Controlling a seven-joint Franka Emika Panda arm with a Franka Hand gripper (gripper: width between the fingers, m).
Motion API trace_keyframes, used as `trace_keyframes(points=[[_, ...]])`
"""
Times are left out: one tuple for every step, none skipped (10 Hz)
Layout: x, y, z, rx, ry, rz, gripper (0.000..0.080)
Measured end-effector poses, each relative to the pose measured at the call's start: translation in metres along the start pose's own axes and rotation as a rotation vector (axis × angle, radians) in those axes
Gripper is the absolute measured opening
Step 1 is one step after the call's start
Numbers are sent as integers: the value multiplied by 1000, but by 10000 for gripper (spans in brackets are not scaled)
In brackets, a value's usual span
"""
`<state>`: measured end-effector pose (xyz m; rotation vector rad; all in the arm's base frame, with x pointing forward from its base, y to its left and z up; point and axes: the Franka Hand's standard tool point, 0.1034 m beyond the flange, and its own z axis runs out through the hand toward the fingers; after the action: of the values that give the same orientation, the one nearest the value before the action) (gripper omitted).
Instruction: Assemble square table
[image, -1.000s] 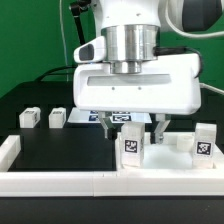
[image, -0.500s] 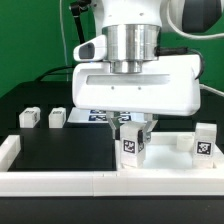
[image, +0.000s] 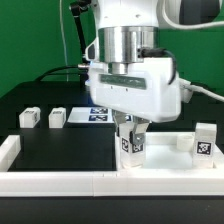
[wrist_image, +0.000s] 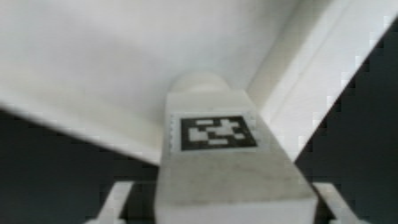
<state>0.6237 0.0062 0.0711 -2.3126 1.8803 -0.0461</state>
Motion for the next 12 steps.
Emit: trace_keyframes(points=[[-2,-1,0,5,-53,132,293],[-1,-3,-1,-16,-107,185,293],[1,-4,-1,-35,-124,237,293],[1,-4,0,-40,-123,298,369],[1,-4,0,-40,-122,293,369],[2,-4,1,-34,-110,223,504],[-1,-1,2,-11,-59,-6,504],[-8,5,3,-3,-66,-256,623],[-8,8,4,3,-82,-443,641],[-5,8,4,-1,-76,-464,641],[-4,8,4,-4,-72,-528,648],[-3,9,4,-6,-69,-569,648]])
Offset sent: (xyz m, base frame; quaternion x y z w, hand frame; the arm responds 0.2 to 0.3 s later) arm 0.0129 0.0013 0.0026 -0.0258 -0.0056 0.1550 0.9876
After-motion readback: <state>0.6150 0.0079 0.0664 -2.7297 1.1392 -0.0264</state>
